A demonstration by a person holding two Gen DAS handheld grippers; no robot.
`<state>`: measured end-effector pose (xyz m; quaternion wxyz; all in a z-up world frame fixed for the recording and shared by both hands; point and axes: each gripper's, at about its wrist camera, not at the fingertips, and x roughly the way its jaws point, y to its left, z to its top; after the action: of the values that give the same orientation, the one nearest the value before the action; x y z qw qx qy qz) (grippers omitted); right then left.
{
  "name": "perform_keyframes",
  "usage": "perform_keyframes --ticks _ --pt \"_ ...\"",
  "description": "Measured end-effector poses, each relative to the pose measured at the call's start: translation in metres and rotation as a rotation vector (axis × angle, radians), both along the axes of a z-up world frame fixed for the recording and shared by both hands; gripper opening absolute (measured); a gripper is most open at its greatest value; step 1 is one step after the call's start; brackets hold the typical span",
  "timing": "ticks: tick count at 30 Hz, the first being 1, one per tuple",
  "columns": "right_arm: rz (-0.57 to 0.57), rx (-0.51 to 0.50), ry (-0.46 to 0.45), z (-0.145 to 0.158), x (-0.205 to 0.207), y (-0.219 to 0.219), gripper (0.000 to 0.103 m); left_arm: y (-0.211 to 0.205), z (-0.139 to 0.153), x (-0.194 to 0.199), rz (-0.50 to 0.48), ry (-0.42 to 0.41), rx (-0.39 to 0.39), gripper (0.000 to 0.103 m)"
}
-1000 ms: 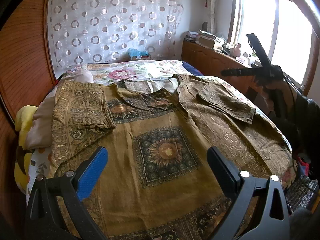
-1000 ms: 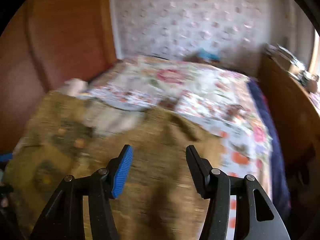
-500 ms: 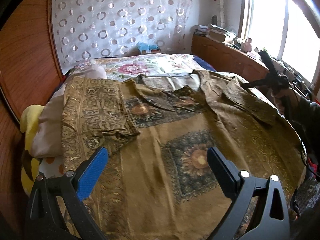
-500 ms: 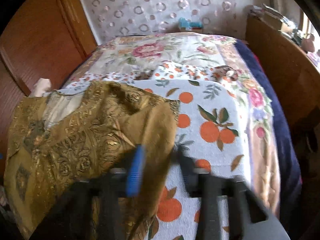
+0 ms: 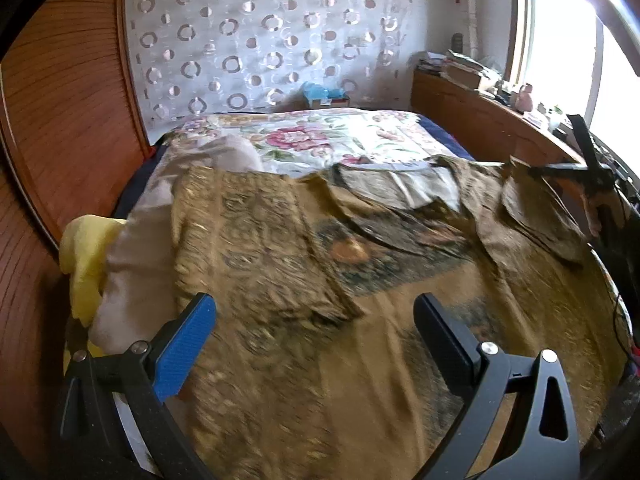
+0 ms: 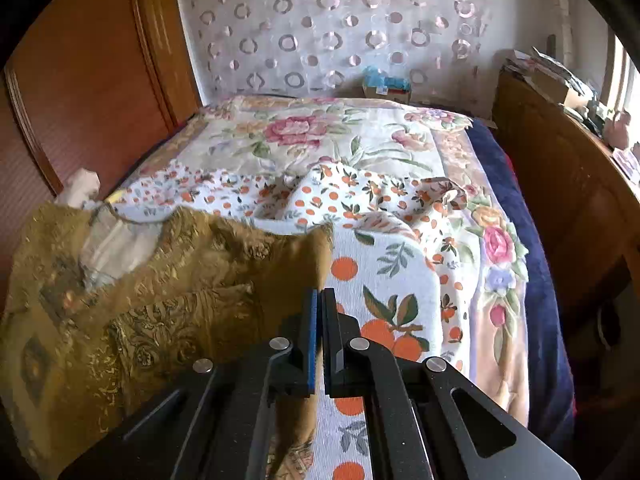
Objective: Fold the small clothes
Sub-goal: 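Grasp the shirt side edge with the right tool and lift it inward while the left tool grips the hem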
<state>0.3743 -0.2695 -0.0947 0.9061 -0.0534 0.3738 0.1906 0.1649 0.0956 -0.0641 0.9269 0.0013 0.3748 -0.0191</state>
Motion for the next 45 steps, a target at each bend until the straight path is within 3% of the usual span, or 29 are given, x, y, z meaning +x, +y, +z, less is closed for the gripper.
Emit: perform_keyframes --ticks 4,6,7,8,12,20,29,33,35,38,39,41,42,45 --pt "0.013 -0.005 0.006 0.006 0.005 0.000 0.006 0.018 0.000 0.016 0.029 0.009 0.008 0.099" --pt "0.020 -0.008 0.010 0.006 0.004 -0.003 0.024 0.028 0.000 0.025 0.044 0.015 0.005 0.099" --pt "0.029 -0.005 0.018 0.004 0.005 -0.004 0.043 0.033 -0.001 0.027 0.049 0.016 0.003 0.099" --pt "0.039 -0.007 0.026 0.002 0.006 -0.004 0.049 0.040 0.000 0.032 0.055 0.014 -0.005 0.099" --pt "0.022 -0.040 0.041 -0.002 0.011 -0.004 0.049 0.060 0.003 0.045 0.070 0.006 -0.036 0.095" --pt "0.023 -0.026 0.005 -0.004 0.007 -0.003 0.052 0.091 -0.002 0.077 0.101 0.046 -0.053 0.064" --pt "0.033 -0.035 0.005 -0.008 0.009 -0.001 0.058 0.115 -0.019 0.105 0.116 0.105 -0.128 0.058" --pt "0.033 -0.040 0.003 -0.009 0.009 -0.002 0.058 0.109 -0.017 0.114 0.086 0.113 -0.139 0.037" --pt "0.033 -0.041 0.002 -0.009 0.009 -0.002 0.058 0.105 -0.018 0.118 0.072 0.124 -0.143 0.035" --pt "0.035 -0.046 -0.002 -0.008 0.008 -0.002 0.057 0.098 -0.018 0.119 0.046 0.126 -0.154 0.004" --pt "0.050 -0.045 -0.005 -0.007 0.007 -0.001 0.052 0.094 -0.017 0.117 0.035 0.125 -0.163 0.003" --pt "0.125 -0.049 -0.010 -0.005 0.000 0.007 0.012 0.087 -0.009 0.111 0.020 0.108 -0.154 0.003" --pt "0.126 -0.074 -0.013 -0.004 -0.003 0.011 0.007 0.080 -0.002 0.104 0.002 0.085 -0.146 0.002" --pt "0.126 -0.070 -0.054 0.010 -0.019 0.019 0.005 0.067 0.016 0.085 -0.025 0.037 -0.138 0.002"
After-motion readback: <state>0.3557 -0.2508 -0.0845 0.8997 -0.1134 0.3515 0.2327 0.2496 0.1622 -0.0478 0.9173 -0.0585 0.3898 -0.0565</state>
